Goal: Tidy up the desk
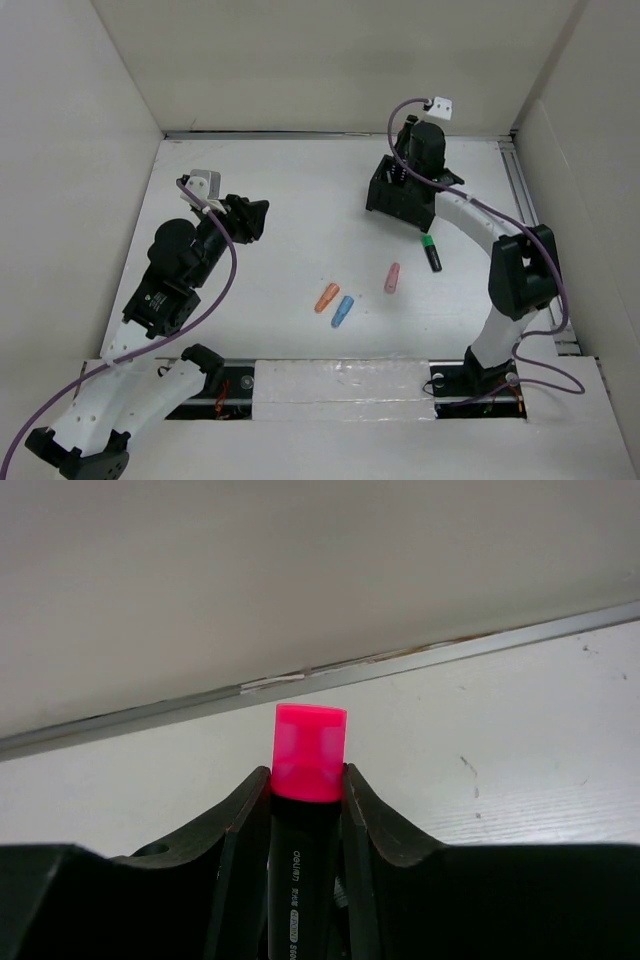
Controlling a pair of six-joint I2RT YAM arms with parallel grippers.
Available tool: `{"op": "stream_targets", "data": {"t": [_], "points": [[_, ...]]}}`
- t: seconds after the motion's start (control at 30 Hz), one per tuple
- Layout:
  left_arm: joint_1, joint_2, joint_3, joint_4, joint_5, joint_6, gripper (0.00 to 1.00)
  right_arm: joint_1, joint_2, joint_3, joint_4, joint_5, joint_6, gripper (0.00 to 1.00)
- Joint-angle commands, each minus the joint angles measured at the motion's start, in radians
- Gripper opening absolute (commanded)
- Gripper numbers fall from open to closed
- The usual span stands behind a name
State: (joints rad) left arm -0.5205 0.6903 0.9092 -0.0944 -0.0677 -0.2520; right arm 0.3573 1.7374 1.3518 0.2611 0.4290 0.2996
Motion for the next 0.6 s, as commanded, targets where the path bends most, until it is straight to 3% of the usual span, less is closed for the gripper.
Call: {"op": "stream_targets", "data": {"t": [0.0, 0.3, 0.37, 0.4, 0.43, 0.57], "points": [[0.005, -0.017, -0.006, 0.050, 0.002, 0.002, 0.44, 0.009, 0.056, 0.067, 0.073, 0.082, -0.114, 0.12], [0.005, -0.006, -0.001, 0.047, 0.009, 0.002, 0.44, 0.009, 0.071, -0.016, 0.109, 0.116, -0.120, 0.16], [0.005, -0.006, -0.001, 0.048, 0.016, 0.002, 0.44, 0.019, 0.061, -0.031, 0.099, 0.116, -0.111, 0.23], [0.005, -0.005, -0.004, 0.050, 0.013, 0.002, 0.44, 0.031, 0.042, -0.052, 0.115, 0.103, -0.108, 0.38], [0.005, -0.005, -0.004, 0.050, 0.012, 0.002, 0.44, 0.031, 0.042, -0.063, 0.115, 0.103, -0.108, 0.38], [0.005, -0.006, -0.003, 0.050, 0.017, 0.002, 0.44, 0.041, -0.024, -0.089, 0.080, 0.076, -0.080, 0.58]]}}
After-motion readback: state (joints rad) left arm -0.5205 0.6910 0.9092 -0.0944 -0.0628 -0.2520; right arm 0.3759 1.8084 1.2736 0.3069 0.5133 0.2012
